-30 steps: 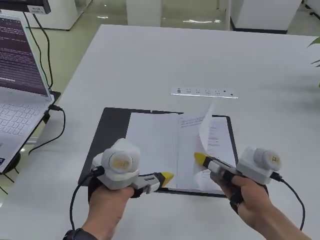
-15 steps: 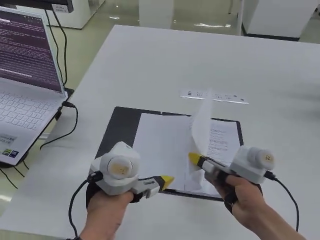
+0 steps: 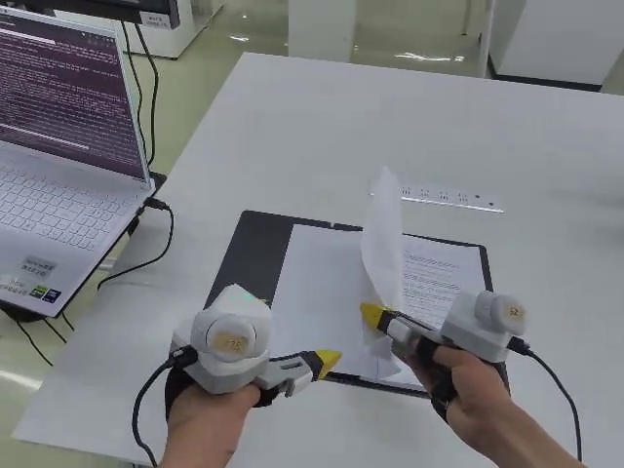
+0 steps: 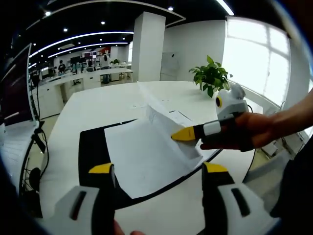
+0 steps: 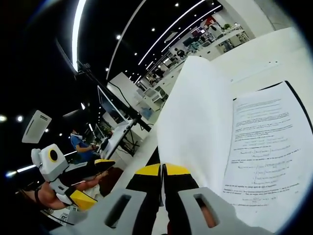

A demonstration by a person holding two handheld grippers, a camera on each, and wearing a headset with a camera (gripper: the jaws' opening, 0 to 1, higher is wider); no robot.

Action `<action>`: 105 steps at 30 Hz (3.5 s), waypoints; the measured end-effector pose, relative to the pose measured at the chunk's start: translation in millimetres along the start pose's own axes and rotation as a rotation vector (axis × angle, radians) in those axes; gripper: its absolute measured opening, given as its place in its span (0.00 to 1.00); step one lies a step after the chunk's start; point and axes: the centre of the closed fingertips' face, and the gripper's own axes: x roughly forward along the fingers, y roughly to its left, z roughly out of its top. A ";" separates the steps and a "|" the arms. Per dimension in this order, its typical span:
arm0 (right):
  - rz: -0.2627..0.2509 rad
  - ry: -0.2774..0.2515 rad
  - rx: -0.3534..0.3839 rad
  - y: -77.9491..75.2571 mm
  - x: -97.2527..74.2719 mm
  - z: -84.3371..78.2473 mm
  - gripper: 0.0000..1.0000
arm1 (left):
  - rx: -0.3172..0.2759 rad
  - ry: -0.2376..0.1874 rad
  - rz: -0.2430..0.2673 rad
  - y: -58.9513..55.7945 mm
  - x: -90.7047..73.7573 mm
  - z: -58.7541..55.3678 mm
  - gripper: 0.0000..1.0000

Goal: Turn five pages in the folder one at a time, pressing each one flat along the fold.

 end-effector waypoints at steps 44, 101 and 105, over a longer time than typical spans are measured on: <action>0.031 0.133 0.028 25.2 80.4 -47.2 0.00 | -0.057 -0.023 0.048 53.1 -24.6 -12.0 0.73; -0.007 0.168 0.130 13.2 77.6 -102.3 0.37 | -0.065 0.046 -0.044 44.8 -7.0 -31.5 0.69; 0.003 0.158 0.118 23.5 69.2 -103.1 0.45 | -0.060 0.040 -0.055 49.0 2.0 -28.4 0.64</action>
